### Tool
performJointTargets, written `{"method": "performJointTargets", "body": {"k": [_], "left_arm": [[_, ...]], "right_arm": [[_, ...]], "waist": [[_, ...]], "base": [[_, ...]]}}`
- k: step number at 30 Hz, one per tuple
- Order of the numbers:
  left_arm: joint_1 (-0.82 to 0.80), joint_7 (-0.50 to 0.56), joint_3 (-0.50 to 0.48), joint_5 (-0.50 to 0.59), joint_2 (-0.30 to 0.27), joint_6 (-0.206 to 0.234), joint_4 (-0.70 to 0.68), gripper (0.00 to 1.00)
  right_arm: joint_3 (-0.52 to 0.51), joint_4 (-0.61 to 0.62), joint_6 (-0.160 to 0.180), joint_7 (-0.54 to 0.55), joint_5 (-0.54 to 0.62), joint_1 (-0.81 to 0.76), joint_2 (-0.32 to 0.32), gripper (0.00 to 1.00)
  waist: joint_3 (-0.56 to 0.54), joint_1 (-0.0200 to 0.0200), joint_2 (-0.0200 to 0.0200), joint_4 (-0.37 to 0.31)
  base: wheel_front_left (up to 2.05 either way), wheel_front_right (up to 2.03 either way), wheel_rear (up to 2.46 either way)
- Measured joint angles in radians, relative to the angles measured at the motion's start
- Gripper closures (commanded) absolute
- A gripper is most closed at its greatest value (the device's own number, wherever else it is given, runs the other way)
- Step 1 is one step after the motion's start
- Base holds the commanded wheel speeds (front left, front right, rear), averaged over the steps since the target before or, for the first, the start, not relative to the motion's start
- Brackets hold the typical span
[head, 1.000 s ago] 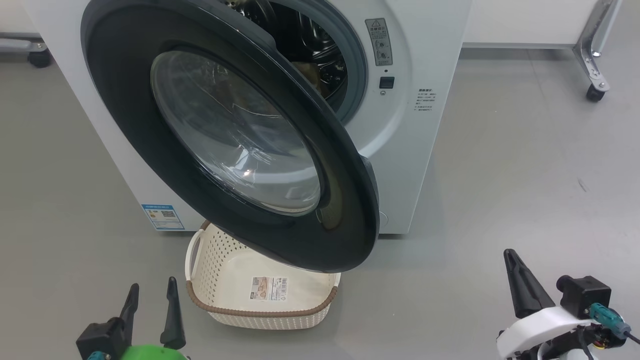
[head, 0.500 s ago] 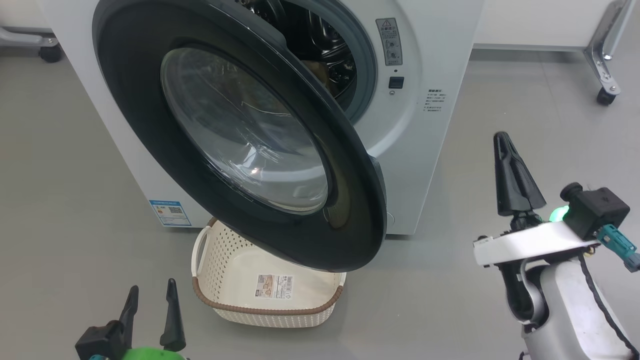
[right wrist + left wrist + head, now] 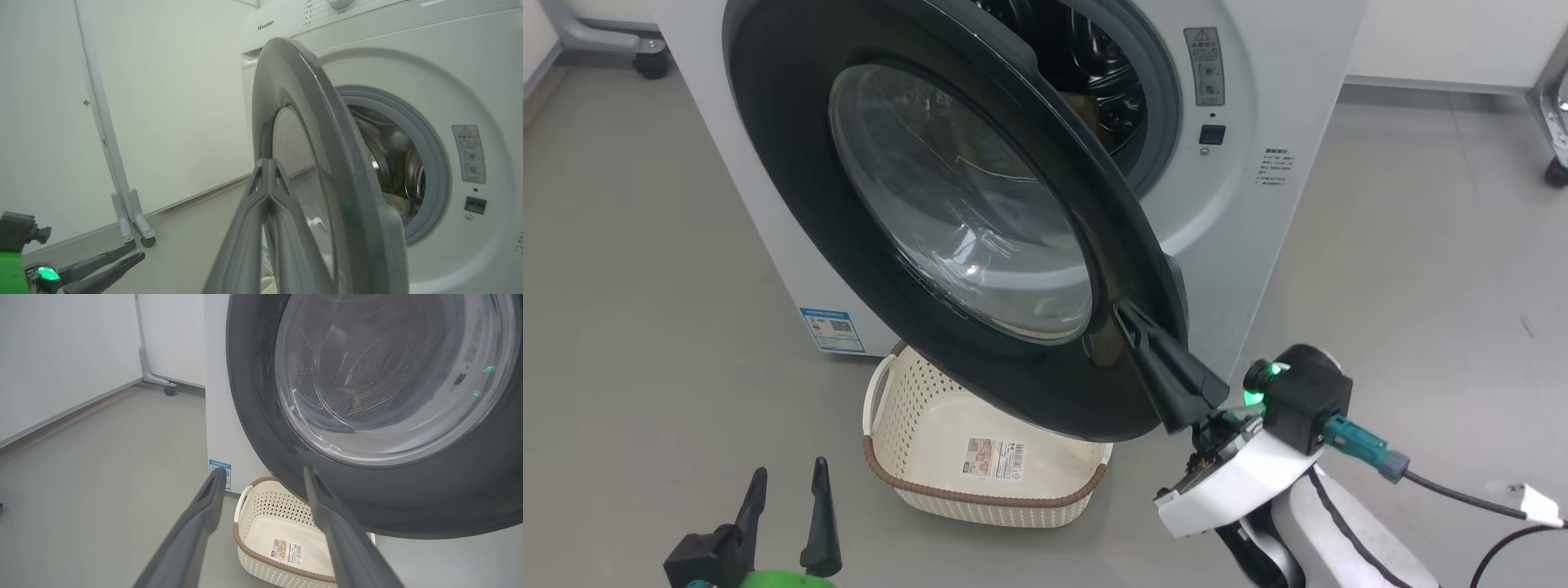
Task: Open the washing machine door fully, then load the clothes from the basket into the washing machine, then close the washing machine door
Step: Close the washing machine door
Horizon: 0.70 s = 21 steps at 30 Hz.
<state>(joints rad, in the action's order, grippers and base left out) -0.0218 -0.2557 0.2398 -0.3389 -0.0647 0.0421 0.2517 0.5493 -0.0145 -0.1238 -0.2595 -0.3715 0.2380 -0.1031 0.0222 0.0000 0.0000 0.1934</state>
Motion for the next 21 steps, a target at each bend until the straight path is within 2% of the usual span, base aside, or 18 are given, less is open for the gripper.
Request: {"method": "performJointTargets", "body": {"k": [7, 21], "left_arm": [[0.0, 0.0, -0.018, 0.0, 0.003, -0.004, -0.001, 0.0], [0.0, 0.0, -0.036, 0.01, 0.011, -0.013, -0.001, 0.0]], "right_arm": [[0.043, -0.089, 0.0, 0.0, -0.021, -0.054, -0.016, 1.0], [0.021, -0.175, 0.0, 0.0, -0.052, -0.03, -0.013, 1.0]], "waist": [[0.015, 0.0001, 0.0, 0.031], [0.04, 0.0001, 0.0, 0.04]], "base": [[0.0, 0.0, 0.0], [0.0, 0.0, 0.0]]}}
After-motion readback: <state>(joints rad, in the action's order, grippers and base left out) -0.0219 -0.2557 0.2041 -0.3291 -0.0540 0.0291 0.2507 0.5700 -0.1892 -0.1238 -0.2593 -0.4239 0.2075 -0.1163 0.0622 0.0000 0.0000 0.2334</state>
